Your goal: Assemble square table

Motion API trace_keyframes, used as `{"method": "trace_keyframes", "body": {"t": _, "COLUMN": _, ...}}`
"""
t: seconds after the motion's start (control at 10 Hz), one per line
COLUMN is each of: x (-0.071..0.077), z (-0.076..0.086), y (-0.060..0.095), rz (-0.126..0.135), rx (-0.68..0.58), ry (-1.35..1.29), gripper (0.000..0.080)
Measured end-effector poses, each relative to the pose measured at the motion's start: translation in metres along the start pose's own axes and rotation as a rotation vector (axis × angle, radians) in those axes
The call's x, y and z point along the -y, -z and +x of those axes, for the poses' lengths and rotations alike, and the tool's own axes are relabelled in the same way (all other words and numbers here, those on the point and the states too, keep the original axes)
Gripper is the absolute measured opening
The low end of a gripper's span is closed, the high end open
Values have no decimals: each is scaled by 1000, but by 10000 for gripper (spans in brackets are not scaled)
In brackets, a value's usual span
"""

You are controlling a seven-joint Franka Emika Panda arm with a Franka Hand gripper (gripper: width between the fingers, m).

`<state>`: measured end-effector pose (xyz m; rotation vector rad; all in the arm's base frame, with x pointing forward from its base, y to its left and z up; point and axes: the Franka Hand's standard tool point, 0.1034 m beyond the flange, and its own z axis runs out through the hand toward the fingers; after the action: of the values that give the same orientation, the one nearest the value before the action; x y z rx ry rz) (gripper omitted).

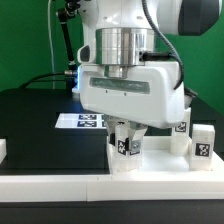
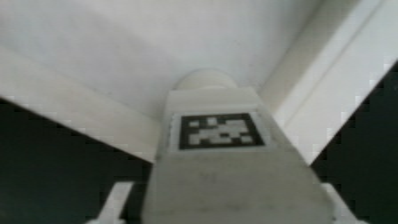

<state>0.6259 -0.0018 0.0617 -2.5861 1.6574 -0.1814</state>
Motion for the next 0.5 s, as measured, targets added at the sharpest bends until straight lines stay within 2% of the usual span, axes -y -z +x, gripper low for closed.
{"method": "trace_keyframes", "body": {"t": 0.2, "x": -3, "z": 1, "y": 0, "rz": -10, "rx": 12, "ry": -235, "gripper": 287}}
{"method": "trace_keyframes", "body": {"t": 0.5, "x": -3, "z": 0, "y": 2, "rz": -52, "rx": 76, "ry": -706, "gripper": 288}}
